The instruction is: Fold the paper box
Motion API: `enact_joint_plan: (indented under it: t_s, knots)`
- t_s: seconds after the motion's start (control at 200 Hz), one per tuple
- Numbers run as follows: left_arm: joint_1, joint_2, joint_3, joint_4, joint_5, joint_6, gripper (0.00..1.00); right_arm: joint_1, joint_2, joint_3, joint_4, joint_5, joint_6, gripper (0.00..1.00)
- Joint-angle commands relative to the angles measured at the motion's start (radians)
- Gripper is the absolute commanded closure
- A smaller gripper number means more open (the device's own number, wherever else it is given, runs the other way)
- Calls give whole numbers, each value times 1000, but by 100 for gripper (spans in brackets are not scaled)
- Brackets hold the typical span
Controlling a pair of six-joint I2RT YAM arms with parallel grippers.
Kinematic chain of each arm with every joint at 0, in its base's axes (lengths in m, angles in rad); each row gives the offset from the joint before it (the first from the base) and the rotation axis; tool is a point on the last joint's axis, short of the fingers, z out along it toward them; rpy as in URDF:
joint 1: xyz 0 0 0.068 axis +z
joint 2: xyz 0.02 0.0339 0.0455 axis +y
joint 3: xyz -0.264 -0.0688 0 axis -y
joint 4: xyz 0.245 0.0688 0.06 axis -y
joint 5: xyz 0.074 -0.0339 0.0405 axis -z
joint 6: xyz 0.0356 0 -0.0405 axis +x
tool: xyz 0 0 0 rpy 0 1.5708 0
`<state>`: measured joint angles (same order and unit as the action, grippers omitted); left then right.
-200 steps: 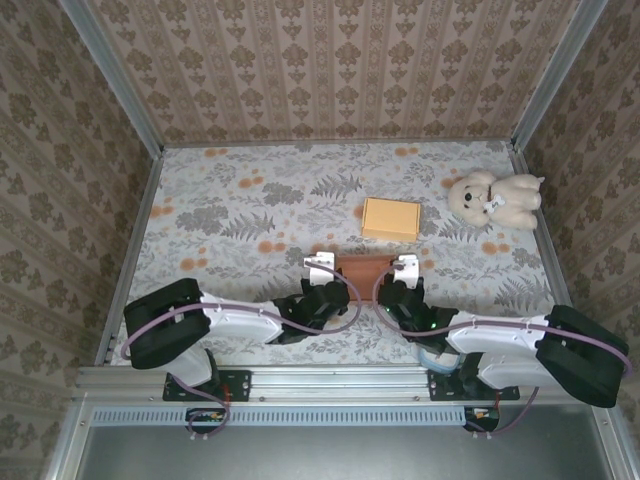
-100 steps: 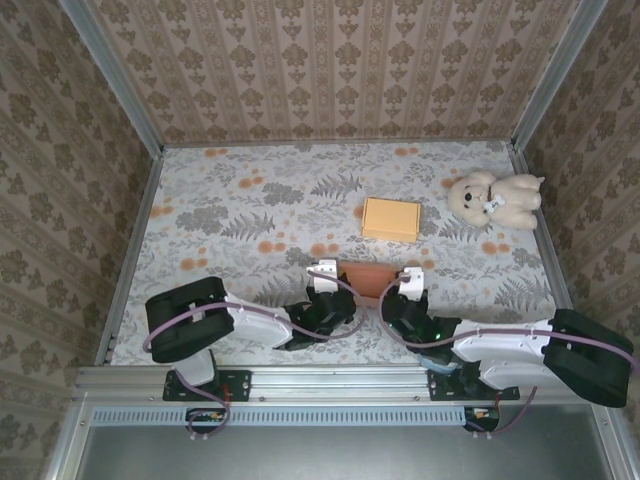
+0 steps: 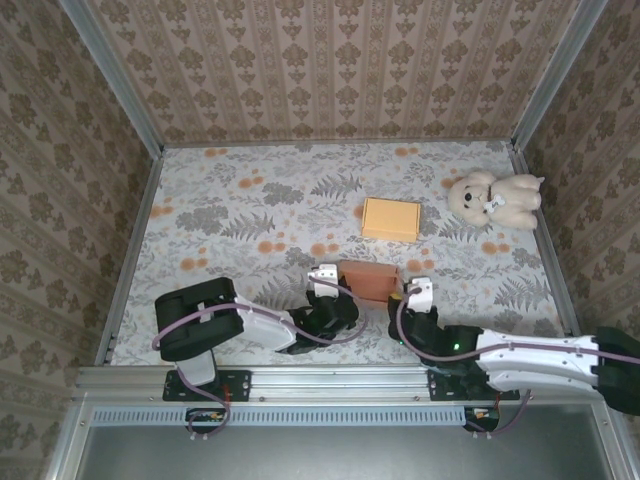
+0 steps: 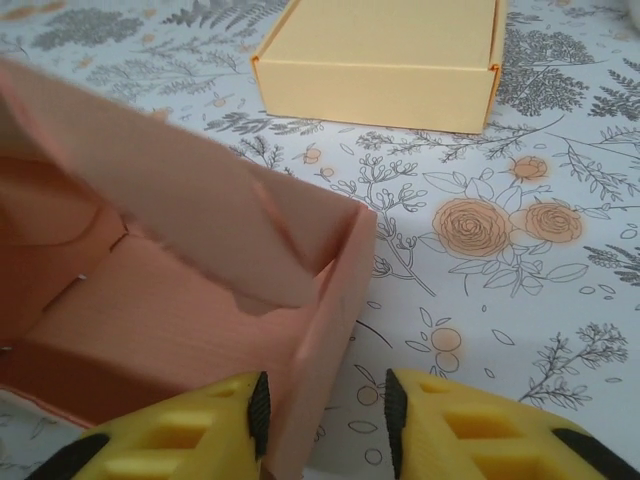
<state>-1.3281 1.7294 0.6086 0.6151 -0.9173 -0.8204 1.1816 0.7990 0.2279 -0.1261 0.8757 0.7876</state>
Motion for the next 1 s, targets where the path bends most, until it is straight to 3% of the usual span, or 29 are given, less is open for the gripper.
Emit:
enact_joint_plan:
  t_s: [0.0, 0.25, 0.405, 0.5, 0.64, 0.78, 0.995]
  knots:
    - [-5, 63, -47, -159, 93, -28, 100, 28, -133, 4, -185, -33, 27, 59]
    - [-6, 59, -46, -170, 78, -22, 100, 44, -420, 96, -344, -13, -68, 54]
    - [-7, 61, -43, -173, 76, -14, 100, 40, -452, 181, -310, 71, -207, 45]
    - [-8, 61, -37, -179, 74, -7, 100, 12, -386, 250, -262, 85, -296, 41]
    - [-11, 65, -29, -186, 67, 0, 100, -79, -235, 358, -195, 5, -378, 37]
    - [-14, 78, -22, -186, 64, 5, 100, -214, -55, 438, -143, -200, -382, 36]
    - [-17, 96, -9, -192, 61, 15, 100, -258, 165, 466, -69, -245, -371, 35]
